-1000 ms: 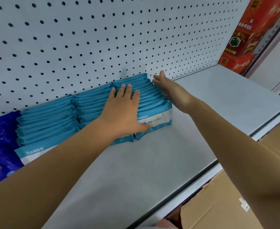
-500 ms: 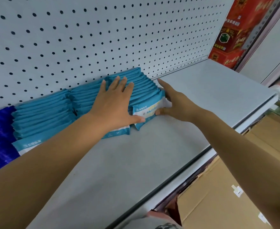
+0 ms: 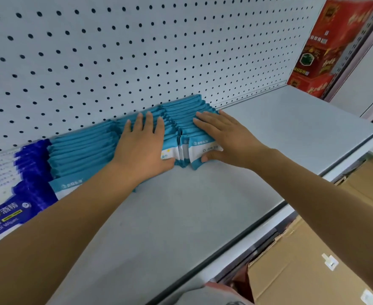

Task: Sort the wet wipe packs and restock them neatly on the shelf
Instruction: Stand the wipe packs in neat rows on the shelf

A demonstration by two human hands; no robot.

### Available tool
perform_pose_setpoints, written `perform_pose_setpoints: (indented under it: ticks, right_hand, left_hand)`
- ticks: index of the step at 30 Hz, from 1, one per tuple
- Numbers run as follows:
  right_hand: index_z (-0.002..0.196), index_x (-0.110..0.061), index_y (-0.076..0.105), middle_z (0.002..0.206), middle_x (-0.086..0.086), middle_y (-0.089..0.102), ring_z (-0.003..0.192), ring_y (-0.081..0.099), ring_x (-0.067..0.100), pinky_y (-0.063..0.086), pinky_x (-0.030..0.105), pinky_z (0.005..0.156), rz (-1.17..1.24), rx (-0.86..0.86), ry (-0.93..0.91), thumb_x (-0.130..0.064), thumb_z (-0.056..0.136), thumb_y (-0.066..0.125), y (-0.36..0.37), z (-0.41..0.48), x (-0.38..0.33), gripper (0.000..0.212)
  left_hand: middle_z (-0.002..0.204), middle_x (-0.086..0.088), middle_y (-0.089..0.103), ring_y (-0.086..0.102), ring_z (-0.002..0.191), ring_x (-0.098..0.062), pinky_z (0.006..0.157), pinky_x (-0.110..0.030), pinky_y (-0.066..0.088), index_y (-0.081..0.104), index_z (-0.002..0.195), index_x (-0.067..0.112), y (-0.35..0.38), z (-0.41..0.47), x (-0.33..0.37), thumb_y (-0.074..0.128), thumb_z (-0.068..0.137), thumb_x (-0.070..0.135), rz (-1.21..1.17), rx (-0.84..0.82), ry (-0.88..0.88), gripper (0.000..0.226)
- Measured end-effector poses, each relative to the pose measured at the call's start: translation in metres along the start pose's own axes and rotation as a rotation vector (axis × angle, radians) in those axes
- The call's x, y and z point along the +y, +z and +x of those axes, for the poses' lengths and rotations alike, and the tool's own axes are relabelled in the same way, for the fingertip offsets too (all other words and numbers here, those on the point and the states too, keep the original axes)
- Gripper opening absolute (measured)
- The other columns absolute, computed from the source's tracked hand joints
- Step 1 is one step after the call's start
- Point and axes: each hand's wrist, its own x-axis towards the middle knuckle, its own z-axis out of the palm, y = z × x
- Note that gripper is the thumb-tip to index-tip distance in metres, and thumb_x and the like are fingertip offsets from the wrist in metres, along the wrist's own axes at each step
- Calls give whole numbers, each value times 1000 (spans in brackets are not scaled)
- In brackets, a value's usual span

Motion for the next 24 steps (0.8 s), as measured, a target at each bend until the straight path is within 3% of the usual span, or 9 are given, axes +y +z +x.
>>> perform_pose_setpoints:
  ticks: [2,6,11,14,19,24]
  right_hand:
    - [158,-18,25,165,2,23,153,19,19,10,45,126,-7,25,-9,-70,80,62,0,-7,1,100]
    - [160,-22,18,168,-2,12,155,7,15,-6,39,125,-70,-33,8,-80,75,57,-5,-11,-3,109]
    - [158,-24,23,166,0,21,153,20,19,10,41,126,-63,-28,56,-73,76,65,-5,-5,-10,104]
    - [159,-24,19,166,-1,19,153,19,17,9,38,126,-89,-41,56,-72,76,67,-14,-2,-22,107]
    - [157,-21,27,165,-4,24,150,25,17,26,42,122,112,22,-24,-74,79,60,-25,15,-69,100]
    - [155,-10,31,164,7,26,151,24,21,19,42,125,148,45,-185,-68,83,64,-18,47,-127,98]
  left_hand:
    - [171,-19,4,4,159,-34,127,-56,11,3,163,11,-1,-3,-2,51,82,81,14,-13,21,118]
    - [171,-16,-6,-2,159,-34,127,-59,5,-6,163,15,-1,-8,-12,54,72,91,48,-74,25,133]
    - [172,-16,2,5,159,-34,127,-58,11,1,163,14,2,-11,-13,56,78,84,3,-29,17,123]
    - [172,-12,0,2,159,-29,127,-57,9,1,163,16,-3,-17,-17,57,77,84,-38,-25,24,123]
    - [173,-6,-3,-5,159,-21,129,-50,3,-3,164,18,-20,-39,-51,67,69,82,-163,-90,1,134]
    - [170,-7,-20,-20,157,-25,128,-50,-4,-18,161,20,-20,-71,-99,74,64,82,-90,-248,-115,148]
